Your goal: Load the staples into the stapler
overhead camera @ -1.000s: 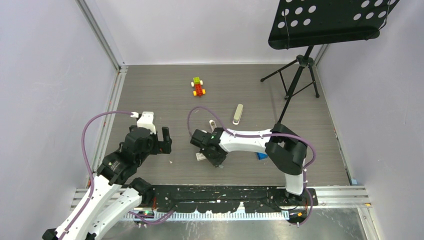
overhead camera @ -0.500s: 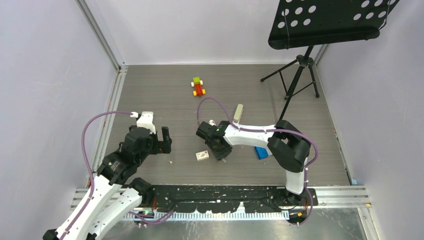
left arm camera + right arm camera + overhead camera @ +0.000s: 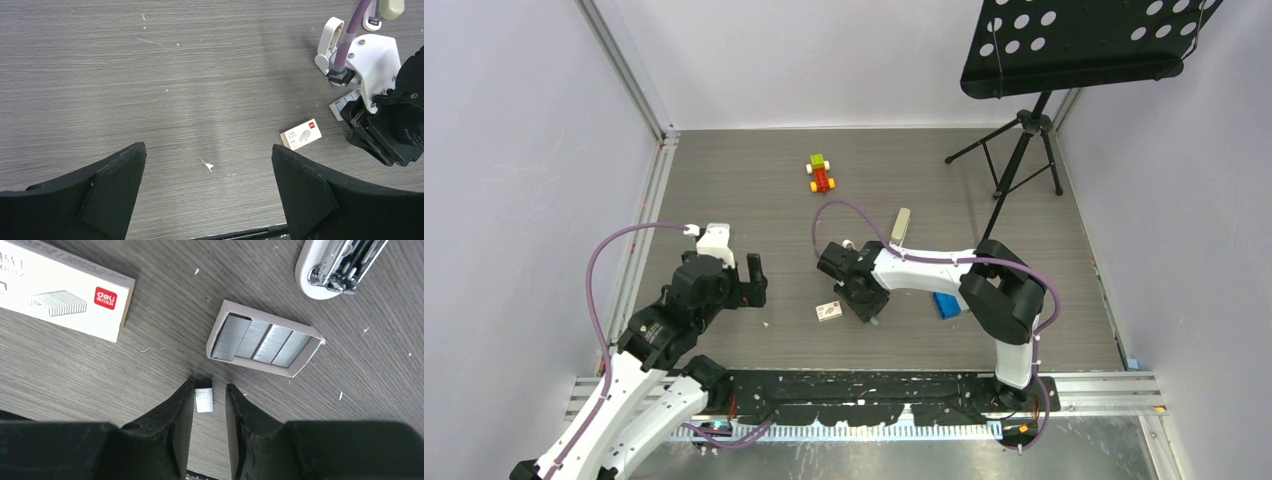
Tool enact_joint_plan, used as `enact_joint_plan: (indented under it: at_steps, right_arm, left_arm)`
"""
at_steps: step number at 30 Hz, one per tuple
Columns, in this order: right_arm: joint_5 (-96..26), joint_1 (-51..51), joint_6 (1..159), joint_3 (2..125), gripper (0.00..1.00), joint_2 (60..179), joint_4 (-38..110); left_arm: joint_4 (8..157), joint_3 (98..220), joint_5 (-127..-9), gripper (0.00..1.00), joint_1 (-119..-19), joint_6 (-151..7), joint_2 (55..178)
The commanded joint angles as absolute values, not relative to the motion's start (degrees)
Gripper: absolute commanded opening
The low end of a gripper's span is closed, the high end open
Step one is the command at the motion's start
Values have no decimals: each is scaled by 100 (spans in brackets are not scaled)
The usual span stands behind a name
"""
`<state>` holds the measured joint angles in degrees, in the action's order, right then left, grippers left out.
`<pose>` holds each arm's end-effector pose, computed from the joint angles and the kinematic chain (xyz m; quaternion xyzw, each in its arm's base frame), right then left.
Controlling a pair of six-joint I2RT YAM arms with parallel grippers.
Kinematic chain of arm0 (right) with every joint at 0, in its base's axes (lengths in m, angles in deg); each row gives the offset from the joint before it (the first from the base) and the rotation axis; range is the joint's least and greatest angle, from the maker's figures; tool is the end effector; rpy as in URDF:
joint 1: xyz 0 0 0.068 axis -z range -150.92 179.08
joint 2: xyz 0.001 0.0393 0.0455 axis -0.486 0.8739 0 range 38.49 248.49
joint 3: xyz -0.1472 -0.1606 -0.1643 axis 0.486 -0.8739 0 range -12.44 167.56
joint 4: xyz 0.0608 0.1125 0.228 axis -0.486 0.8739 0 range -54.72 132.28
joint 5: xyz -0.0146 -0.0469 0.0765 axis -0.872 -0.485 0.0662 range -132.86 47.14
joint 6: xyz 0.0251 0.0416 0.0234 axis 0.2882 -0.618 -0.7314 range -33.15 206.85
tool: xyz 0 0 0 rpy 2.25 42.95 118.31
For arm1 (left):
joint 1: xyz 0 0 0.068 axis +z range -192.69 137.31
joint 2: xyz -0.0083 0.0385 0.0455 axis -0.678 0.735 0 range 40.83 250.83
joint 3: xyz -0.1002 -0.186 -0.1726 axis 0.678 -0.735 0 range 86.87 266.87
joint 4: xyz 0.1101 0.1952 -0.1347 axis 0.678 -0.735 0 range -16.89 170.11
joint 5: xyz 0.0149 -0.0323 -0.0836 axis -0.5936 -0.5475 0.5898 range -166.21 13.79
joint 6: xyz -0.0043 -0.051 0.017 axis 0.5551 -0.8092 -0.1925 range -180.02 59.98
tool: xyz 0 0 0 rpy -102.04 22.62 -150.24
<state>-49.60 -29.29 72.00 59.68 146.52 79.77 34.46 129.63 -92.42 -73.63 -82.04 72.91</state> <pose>0.1891 0.2988 0.1617 -0.3642 0.9257 0.0028 0.1019 0.1035 -0.0502 0.2961 0.0033 0.8804 -0.0920 0.4652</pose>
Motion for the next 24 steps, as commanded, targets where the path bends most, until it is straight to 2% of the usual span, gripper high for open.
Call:
enact_joint_plan:
  at_steps: [1,24]
  right_arm:
    - [-4815,-2919,7653,5968,34,14595,8115]
    - [-4790,-2928,7944,5931,27,14902,8069]
  left_arm:
    - [3763,12920,-9185,100,-7319,-8120,7119]
    - [3819,12861,-9177,100,-7310,-8104,6984]
